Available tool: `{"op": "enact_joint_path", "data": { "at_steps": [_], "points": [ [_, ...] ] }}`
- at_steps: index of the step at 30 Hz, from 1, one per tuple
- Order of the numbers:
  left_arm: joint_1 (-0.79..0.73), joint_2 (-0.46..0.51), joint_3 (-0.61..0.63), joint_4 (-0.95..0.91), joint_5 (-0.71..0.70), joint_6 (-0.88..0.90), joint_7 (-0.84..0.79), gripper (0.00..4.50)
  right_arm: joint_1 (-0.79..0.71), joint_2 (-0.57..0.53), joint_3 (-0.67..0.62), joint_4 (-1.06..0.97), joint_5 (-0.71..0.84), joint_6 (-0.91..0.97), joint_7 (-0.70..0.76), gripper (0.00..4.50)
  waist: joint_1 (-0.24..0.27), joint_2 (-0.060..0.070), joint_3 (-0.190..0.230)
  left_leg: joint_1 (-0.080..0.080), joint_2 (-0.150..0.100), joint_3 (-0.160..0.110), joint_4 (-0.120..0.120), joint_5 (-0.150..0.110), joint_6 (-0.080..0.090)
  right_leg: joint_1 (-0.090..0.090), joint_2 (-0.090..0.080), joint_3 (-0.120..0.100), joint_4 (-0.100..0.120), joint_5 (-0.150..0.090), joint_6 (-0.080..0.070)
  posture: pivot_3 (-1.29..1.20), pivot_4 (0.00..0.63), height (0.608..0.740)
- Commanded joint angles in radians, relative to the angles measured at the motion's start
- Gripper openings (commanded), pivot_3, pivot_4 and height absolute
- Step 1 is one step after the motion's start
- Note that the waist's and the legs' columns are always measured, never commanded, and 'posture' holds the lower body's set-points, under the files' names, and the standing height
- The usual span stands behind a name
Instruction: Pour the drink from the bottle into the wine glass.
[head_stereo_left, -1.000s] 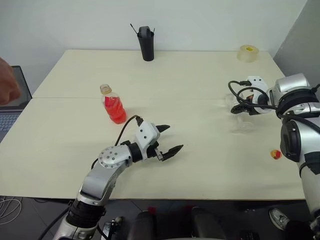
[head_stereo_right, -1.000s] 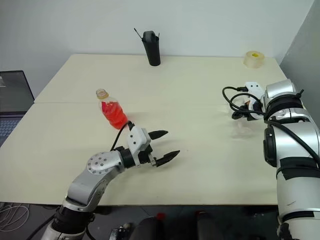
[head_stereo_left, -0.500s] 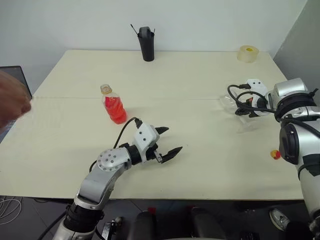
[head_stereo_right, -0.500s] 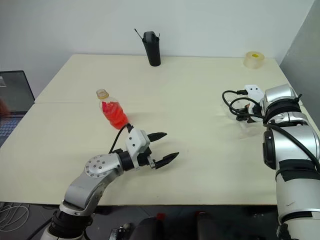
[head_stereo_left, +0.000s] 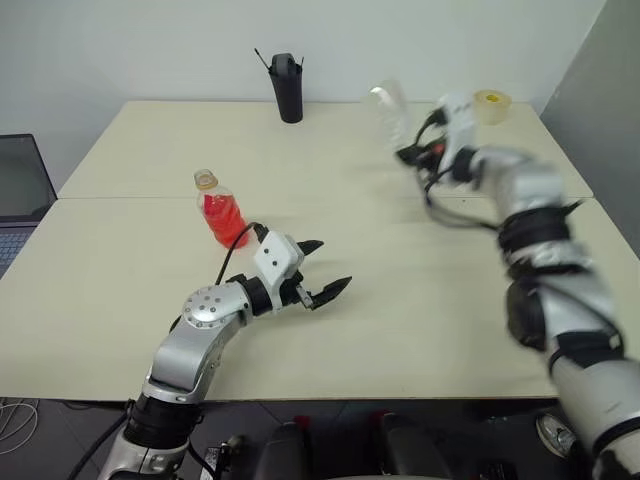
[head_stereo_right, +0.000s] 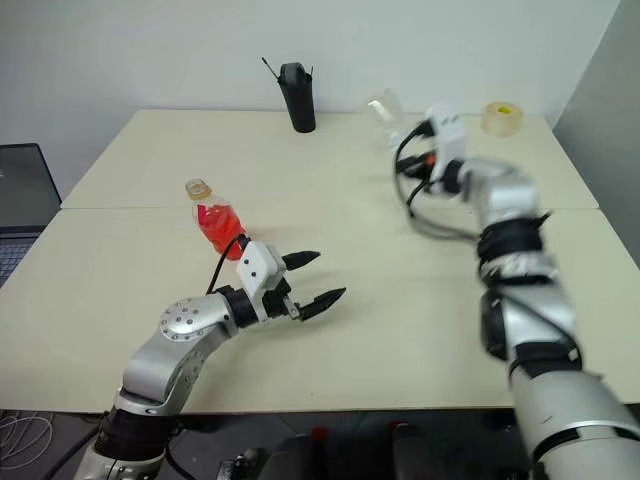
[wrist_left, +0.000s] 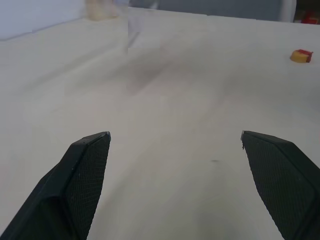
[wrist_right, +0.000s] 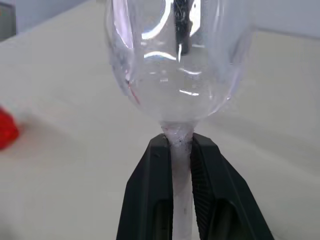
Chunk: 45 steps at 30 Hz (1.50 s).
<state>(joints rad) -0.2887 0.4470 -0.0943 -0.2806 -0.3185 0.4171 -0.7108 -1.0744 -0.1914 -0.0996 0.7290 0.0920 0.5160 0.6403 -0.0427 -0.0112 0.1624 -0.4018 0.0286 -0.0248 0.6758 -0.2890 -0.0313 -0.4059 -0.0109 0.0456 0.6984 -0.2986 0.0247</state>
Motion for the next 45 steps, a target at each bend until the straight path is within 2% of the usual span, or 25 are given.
{"op": "enact_joint_path", "data": {
  "at_steps": [1, 5, 11, 17, 25, 36, 38, 42, 45],
  "points": [
    [-0.053, -0.012, 0.074, -0.021, -0.083, 0.042, 0.006, 4.50, 0.058, 0.106, 0.000, -0.131, 0.012, -0.125, -0.151, 0.23, 0.001, 0.001, 0.001, -0.001, 0.000, 0.000, 0.000, 0.001, -0.002, -0.001, 0.000, 0.000, 0.000, 0.000, 0.000, 0.00, 0.150, 0.740],
    [-0.066, 0.006, 0.141, -0.062, -0.169, 0.118, 0.008, 4.50, 0.092, 0.191, 0.011, -0.117, 0.010, -0.232, -0.247, 0.23, 0.002, 0.001, 0.001, -0.003, -0.002, 0.000, 0.002, 0.002, -0.003, -0.003, -0.002, -0.001, 0.000, 0.000, 0.000, 0.00, 0.150, 0.740],
    [-0.019, 0.095, 0.186, -0.072, -0.175, 0.142, -0.013, 4.50, 0.162, 0.178, 0.034, -0.161, 0.014, -0.240, -0.263, 0.23, 0.001, 0.001, 0.001, -0.002, -0.002, 0.000, 0.001, 0.002, -0.003, -0.002, -0.002, -0.001, -0.001, 0.000, 0.000, 0.00, 0.150, 0.740],
    [-0.041, 0.104, 0.170, -0.047, -0.173, 0.133, -0.019, 4.50, 0.338, 0.151, 0.065, -0.303, 0.016, -0.180, -0.267, 0.23, 0.004, 0.001, 0.001, -0.001, -0.002, 0.000, 0.001, 0.001, -0.003, -0.001, -0.002, -0.001, -0.001, 0.000, 0.000, 0.00, 0.150, 0.740],
    [-0.066, 0.105, 0.159, -0.022, -0.171, 0.124, -0.040, 4.50, 0.467, 0.130, 0.091, -0.464, 0.030, -0.023, -0.278, 0.23, 0.008, 0.000, 0.000, 0.001, -0.002, 0.000, 0.000, 0.001, -0.002, 0.001, -0.002, -0.001, -0.001, 0.000, 0.000, 0.00, 0.150, 0.740],
    [-0.082, 0.114, 0.145, 0.001, -0.156, 0.113, -0.067, 4.50, 0.698, 0.001, 0.154, -0.689, 0.033, 0.167, -0.264, 0.22, 0.014, -0.007, -0.012, 0.003, -0.003, -0.001, 0.000, -0.001, 0.001, 0.005, 0.000, -0.002, -0.003, 0.000, 0.001, 0.00, 0.150, 0.740],
    [-0.089, 0.113, 0.140, 0.009, -0.151, 0.111, -0.072, 4.50, 0.733, -0.030, 0.172, -0.715, 0.027, 0.186, -0.253, 0.22, 0.014, -0.008, -0.013, 0.006, -0.003, -0.003, 0.000, -0.001, 0.001, 0.010, 0.002, -0.003, -0.006, 0.000, 0.001, 0.00, 0.150, 0.740],
    [-0.098, 0.114, 0.134, 0.023, -0.143, 0.104, -0.084, 4.50, 0.772, -0.075, 0.199, -0.755, 0.029, 0.221, -0.236, 0.21, 0.013, -0.015, -0.019, 0.037, -0.003, -0.002, -0.015, -0.001, 0.002, 0.039, 0.002, -0.003, -0.019, -0.001, 0.000, 0.00, 0.150, 0.740],
    [-0.104, 0.112, 0.130, 0.033, -0.140, 0.098, -0.089, 4.50, 0.781, -0.089, 0.196, -0.772, 0.035, 0.224, -0.233, 0.19, 0.011, -0.016, -0.021, 0.040, -0.002, -0.002, -0.016, -0.001, 0.002, 0.041, 0.004, -0.002, -0.020, -0.002, -0.001, 0.00, 0.150, 0.740]
  ]
}}
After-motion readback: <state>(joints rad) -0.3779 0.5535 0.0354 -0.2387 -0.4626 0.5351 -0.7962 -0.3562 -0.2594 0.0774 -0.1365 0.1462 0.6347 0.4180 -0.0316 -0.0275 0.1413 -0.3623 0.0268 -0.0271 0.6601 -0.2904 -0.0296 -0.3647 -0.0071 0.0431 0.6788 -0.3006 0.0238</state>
